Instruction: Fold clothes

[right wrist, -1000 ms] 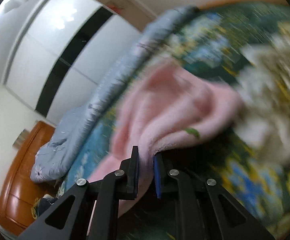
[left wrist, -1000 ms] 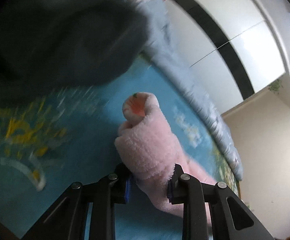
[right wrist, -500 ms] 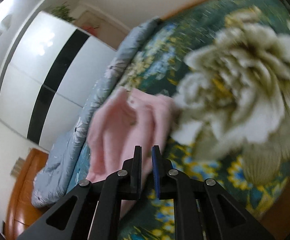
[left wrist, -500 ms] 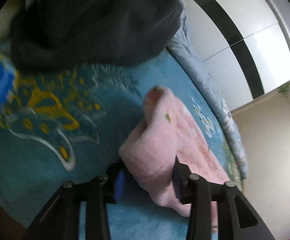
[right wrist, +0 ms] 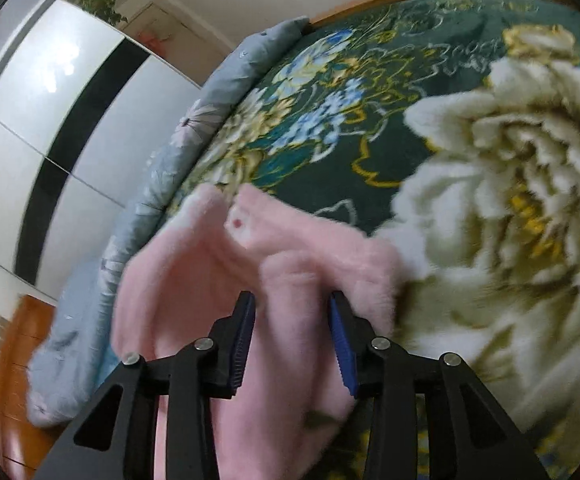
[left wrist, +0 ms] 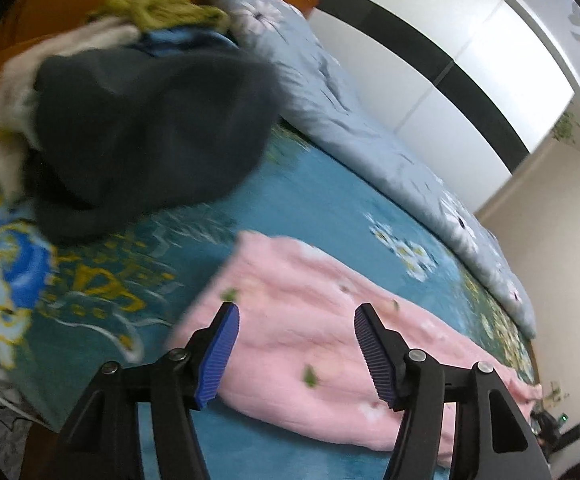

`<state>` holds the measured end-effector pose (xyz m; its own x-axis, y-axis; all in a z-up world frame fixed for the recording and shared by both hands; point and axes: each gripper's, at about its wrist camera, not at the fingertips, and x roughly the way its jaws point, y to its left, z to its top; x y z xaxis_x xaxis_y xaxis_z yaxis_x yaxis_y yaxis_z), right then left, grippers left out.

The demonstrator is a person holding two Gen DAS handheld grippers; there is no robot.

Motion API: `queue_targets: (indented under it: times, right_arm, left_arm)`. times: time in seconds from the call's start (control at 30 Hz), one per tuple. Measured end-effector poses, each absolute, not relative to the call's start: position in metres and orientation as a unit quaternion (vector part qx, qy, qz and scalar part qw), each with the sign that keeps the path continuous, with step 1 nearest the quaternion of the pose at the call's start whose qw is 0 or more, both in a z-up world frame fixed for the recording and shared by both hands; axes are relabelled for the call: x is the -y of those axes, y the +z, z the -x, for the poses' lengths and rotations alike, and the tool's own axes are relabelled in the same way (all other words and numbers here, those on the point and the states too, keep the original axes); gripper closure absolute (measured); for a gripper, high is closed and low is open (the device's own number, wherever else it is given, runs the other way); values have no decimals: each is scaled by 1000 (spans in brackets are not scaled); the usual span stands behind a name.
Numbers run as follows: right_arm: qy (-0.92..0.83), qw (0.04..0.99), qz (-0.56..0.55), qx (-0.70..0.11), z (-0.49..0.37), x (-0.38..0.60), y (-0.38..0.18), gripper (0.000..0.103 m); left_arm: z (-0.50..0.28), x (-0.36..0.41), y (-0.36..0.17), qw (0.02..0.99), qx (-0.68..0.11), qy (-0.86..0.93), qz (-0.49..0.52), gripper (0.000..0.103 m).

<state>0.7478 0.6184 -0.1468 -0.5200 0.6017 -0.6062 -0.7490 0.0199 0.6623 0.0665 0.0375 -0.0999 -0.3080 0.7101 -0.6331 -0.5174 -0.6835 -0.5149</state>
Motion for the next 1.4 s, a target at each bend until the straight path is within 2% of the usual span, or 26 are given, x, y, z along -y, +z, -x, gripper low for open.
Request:
queue_targets:
  times: [0.03,0.23,0.3,0.47,0.57,0.63,0.7,0.8,0.87,0.97,1.07,1.27,1.4]
  right_arm:
    - [703,478,68,-522,-746,-617,-144,96]
    - [724,506,32,-467,-784,-592,-111,97]
    - [707,530,33,-468,-808,-589,-117,97]
    - [691,519,62,-500,-814,-593,-149,97]
    - [688,531,63,-491,-811,-593,-148,95]
    - [684,556,70,-466,-808,-592,-136,78]
    - [677,599,85,-418,-805,-585,-116,69]
    - [706,619,128,-320,-773,-575,-77,64]
    - [768,549,169,-282,-730,-575,-62,63]
    - [849,396,260,-234,-639,-569,-58,53]
    - [886,278,323,-180,-555,-550,-67,52]
    - [871,169,457,-67,-451,-523,-106,52]
    - [862,135,489,-22,-424,-524,-117,52]
  left_arm:
    - [-67,-48,-101,387,107,798,450,39]
    - [-78,-85,-106,419,95,773,467,39]
    - [-80,-85,-105,417,87,775,467,39]
    - [-72,-95,-115,404,90,771,484,39]
    - [-70,-97,-112,408,81,770,484,39]
    - [-69,-97,-107,409,63,776,477,39]
    - [-63,-98,-102,403,42,783,472,39]
    - [-54,-105,-94,402,18,787,468,39]
    - [-49,-117,-87,411,-7,788,459,39]
    - [-49,-152,-81,453,-70,765,452,36]
    - [-59,-189,-81,496,-146,736,436,36]
    - [-83,-242,-99,541,-340,672,373,35]
    - [-86,-258,-118,563,-392,620,380,35]
